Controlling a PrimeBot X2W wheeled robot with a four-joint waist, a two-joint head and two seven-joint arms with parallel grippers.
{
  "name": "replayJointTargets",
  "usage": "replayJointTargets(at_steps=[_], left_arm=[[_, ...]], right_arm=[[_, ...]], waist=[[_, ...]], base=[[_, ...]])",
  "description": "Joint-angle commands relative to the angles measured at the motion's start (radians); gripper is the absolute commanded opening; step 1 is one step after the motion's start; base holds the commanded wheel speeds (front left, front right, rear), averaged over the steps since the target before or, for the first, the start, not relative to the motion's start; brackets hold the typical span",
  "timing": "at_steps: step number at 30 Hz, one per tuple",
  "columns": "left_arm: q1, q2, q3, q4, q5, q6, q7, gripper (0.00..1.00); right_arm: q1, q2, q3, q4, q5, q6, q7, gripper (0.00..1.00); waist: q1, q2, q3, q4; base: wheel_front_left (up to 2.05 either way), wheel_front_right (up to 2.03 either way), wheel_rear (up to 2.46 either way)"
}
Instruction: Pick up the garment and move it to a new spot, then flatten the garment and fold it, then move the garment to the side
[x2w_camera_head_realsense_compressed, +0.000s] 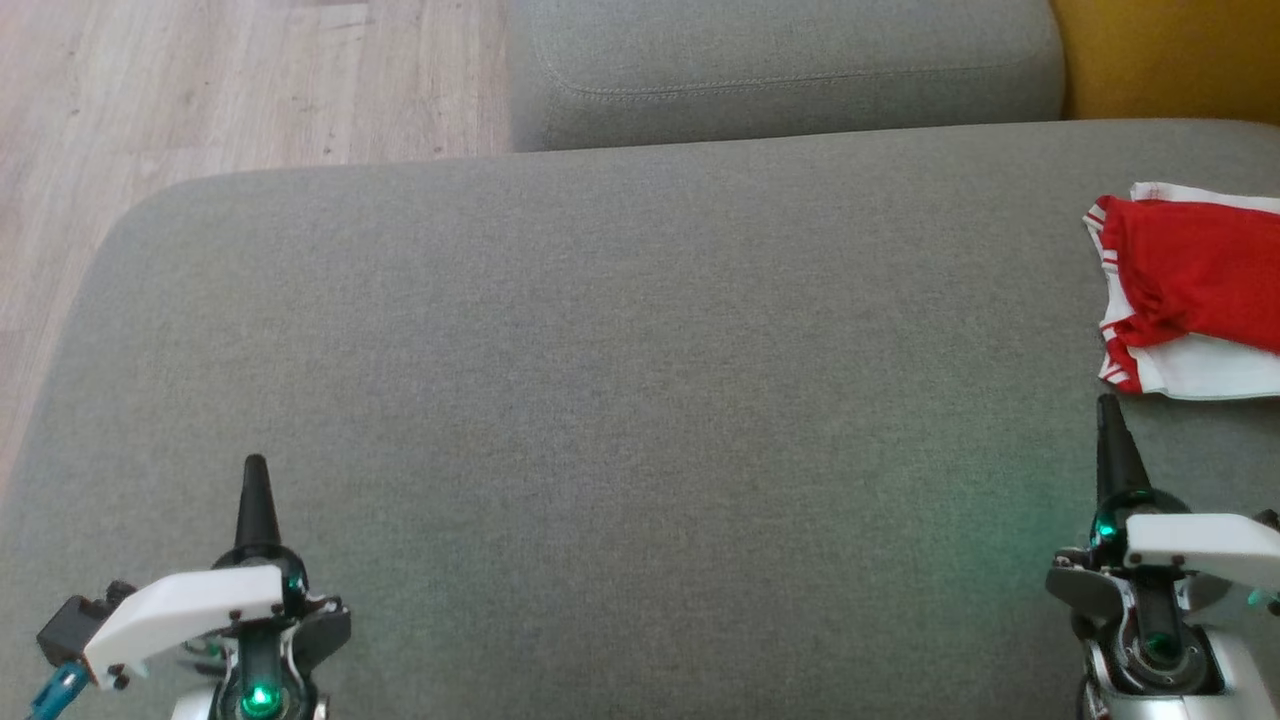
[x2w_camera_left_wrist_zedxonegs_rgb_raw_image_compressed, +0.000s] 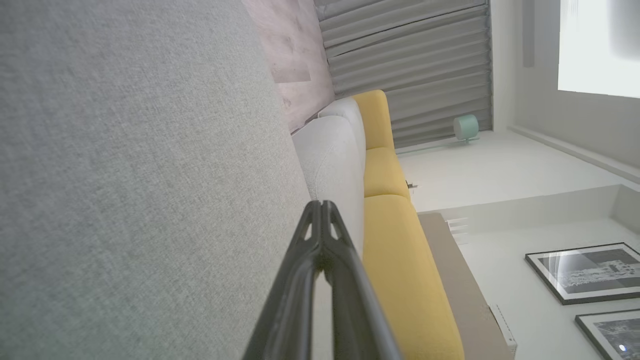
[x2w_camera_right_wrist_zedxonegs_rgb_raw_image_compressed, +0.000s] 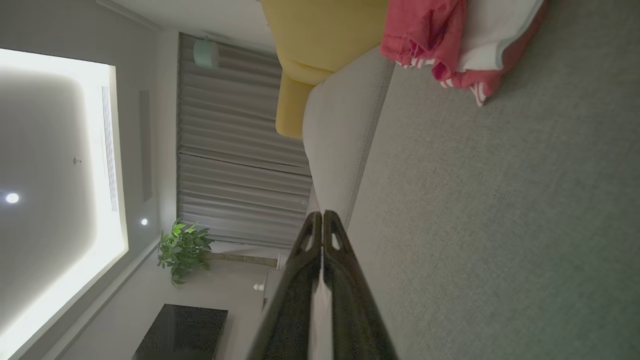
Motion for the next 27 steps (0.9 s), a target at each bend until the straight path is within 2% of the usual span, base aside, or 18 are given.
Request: replayJointTargets(at_steps=[1, 20, 27], left_arm=[[-0.021, 0.006, 0.041, -0.030, -0.030, -0.011, 0.011, 0.00], [-0.013, 0.007, 0.075, -0.025, -0.222, -0.033, 0.067, 0.00], [-0.013, 0.007, 0.076, -0.025, -0.229, -0.033, 0.069, 0.00]], right_arm=[[-0.022, -0.009, 0.009, -0.044, 0.036, -0.001, 0.012, 0.00], [-0.004, -0.008, -0.022, -0.068, 0.242, -0.002, 0.068, 0.00], [-0.003, -0.008, -0.024, -0.069, 0.250, -0.002, 0.070, 0.00]], waist=[[0.0000, 0.0000, -0.001, 0.000], [0.0000, 0.0000, -0.016, 0.003], [0.0000, 0.0000, -0.017, 0.004]], base=[[0.00, 0.00, 0.00], [0.00, 0.00, 0.00], [0.00, 0.00, 0.00]])
